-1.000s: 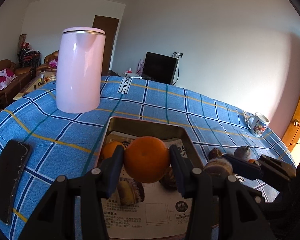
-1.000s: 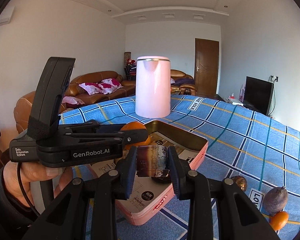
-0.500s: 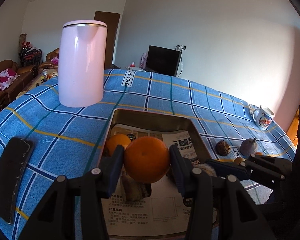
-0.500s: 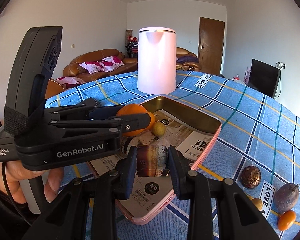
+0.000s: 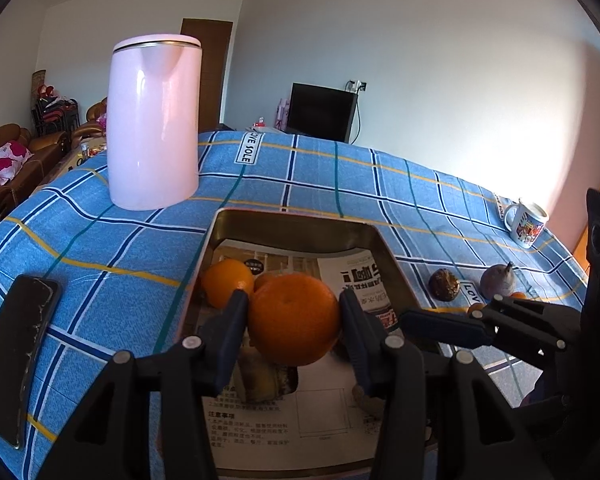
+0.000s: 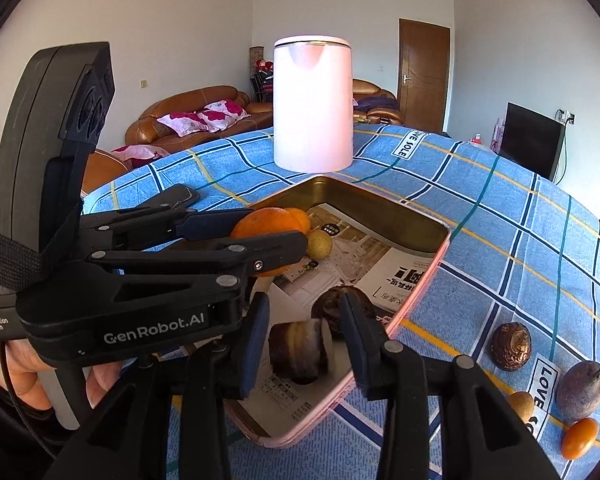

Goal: Organize fruits
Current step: 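Lower the orange into the tin with the left tool while the right tool releases the striped cylinder, then grasp the small yellow fruit with the left tool while the right tool grasps a small orange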

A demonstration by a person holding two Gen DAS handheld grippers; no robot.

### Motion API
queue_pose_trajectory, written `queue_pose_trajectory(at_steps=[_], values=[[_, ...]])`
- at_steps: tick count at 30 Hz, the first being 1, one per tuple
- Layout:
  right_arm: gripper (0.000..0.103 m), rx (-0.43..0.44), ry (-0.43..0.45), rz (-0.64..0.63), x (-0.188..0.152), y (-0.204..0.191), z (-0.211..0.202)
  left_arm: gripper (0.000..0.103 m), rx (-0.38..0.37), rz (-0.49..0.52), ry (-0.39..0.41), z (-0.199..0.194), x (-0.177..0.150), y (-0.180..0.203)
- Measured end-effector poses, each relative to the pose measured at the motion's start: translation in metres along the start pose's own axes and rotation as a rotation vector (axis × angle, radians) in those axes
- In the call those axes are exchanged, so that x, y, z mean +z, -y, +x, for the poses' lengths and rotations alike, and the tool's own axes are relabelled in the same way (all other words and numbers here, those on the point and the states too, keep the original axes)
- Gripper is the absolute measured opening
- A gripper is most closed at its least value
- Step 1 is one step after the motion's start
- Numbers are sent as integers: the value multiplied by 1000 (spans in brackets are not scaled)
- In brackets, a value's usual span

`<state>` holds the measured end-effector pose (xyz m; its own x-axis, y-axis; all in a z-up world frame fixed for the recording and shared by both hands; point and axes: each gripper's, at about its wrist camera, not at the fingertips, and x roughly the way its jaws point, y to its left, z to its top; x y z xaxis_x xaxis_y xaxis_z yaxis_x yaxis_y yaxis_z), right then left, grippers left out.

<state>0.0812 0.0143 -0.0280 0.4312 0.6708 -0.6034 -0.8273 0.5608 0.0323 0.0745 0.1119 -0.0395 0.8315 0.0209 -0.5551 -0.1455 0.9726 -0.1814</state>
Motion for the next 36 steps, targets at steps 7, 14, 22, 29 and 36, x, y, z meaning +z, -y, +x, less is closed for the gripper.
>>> queue_pose_trajectory(at_steps=[7, 14, 22, 29, 36], values=[[52, -16, 29, 3, -3, 1, -7, 59, -7, 4, 36, -10, 3, 4], [55, -74, 75, -3, -18, 9, -34, 68, -18, 4, 90, -27, 8, 15], [55, -263, 124, 108, -50, 77, -99, 68, -94, 103, 77, -23, 3, 74], [55, -406, 76, 257, -71, 141, -116, 68, -146, 219, 18, -4, -4, 133], [55, -369, -9, 296, -81, 161, -102, 68, -172, 281, -70, 26, -7, 166]])
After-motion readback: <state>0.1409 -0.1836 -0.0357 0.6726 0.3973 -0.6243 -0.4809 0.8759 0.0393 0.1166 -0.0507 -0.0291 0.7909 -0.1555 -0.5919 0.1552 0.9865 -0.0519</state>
